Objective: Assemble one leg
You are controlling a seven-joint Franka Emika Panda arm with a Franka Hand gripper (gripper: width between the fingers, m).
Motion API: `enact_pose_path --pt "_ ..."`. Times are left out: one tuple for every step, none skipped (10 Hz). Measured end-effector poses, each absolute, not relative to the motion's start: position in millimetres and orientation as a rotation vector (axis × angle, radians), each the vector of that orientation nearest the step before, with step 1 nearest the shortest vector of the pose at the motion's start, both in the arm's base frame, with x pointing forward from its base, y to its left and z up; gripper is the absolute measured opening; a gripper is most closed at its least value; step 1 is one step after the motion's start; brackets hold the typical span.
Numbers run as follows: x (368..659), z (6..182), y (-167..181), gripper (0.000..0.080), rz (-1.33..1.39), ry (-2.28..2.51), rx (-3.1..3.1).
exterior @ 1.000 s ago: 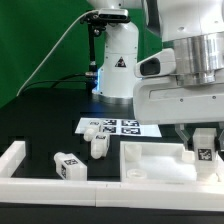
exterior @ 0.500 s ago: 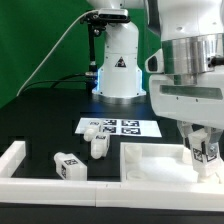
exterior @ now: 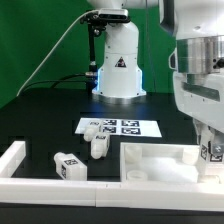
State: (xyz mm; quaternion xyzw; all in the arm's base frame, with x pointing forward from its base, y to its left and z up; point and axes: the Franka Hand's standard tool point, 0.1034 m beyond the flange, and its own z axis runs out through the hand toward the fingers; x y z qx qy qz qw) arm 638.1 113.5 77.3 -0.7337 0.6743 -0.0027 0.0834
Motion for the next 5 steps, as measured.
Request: enact_pose_path --pt "637.7 77.1 116.2 0.0287 0.0 2.057 -2.145" --pt "637.6 77.1 116.6 0.0287 -0.005 2.045 -2.159" --pt "637.7 77.2 116.2 0.0287 -0.005 2.037 -2.166" --pt "637.5 76.9 116.7 0.0399 -0.005 2.031 -2.172" --pt "637.6 77.9 114.9 0.0399 -0.011 1.922 -2.275"
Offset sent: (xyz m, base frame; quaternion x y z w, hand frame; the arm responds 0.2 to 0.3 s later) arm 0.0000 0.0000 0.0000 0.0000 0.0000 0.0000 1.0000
